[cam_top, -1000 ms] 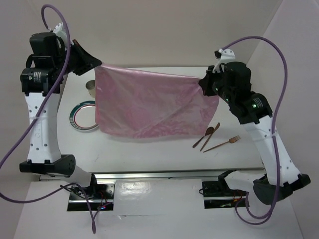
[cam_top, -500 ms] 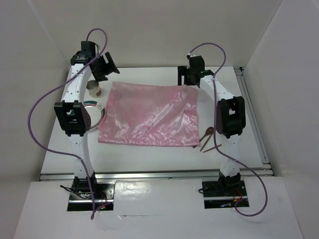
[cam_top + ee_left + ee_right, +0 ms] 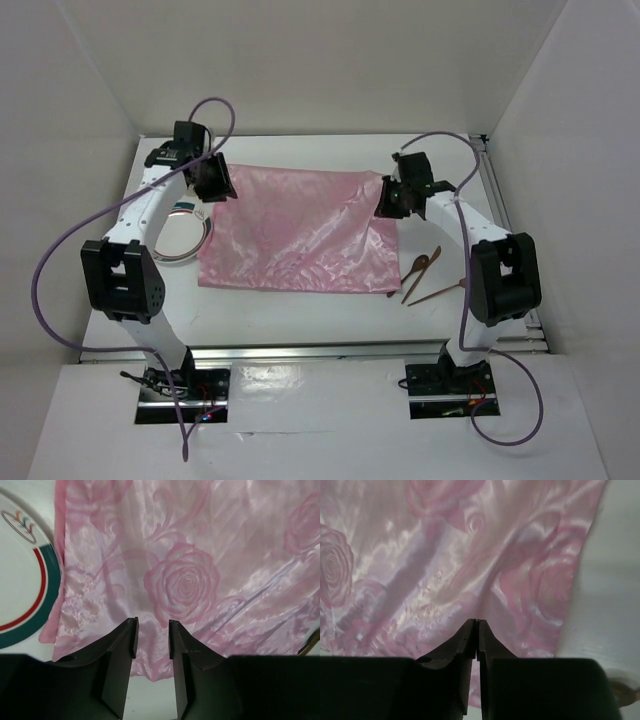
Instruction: Set the dinner table for one person
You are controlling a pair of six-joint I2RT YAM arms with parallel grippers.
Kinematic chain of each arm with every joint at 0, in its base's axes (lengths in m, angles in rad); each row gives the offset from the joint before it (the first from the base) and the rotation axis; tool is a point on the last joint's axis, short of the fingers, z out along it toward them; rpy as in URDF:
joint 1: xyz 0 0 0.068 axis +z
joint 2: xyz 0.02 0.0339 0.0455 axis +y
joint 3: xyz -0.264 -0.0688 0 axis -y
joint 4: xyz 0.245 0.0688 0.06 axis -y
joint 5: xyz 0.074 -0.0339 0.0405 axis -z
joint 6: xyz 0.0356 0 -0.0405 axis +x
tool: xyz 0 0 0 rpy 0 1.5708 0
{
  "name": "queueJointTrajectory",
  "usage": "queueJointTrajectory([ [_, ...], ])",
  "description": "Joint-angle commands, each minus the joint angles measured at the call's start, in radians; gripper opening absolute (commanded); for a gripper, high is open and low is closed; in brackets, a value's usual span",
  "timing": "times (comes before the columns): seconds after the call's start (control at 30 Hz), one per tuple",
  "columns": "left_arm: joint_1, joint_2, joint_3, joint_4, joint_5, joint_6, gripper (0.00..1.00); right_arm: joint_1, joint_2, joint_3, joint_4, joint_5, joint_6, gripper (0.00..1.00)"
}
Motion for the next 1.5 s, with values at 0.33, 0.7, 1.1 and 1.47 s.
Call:
queueJointTrajectory([
  [0.33,-0.079,0.092,-0.171,0.064,-0.045,-0.019,0.51,-0.071,-0.064,-0.215,-0.045,-0.051,0.154,0.0],
  [0.7,-0.09,0.207,-0.191,0.075,-0.037,-0.039,0.55,-0.049,0.094,-0.189,-0.056,0.009,0.224,0.0],
  [1.1,-0.145,0.254,-0.122,-0.011,-0.023,-0.028,0.62,-0.188,0.165,-0.114,-0.185,0.179,0.263,0.0],
  [1.47,-0.135,0.022,-0.131,-0.077,-0.148,-0.073,0.81,-0.137,0.004,-0.082,-0.116,-0.015,0.138,0.22],
])
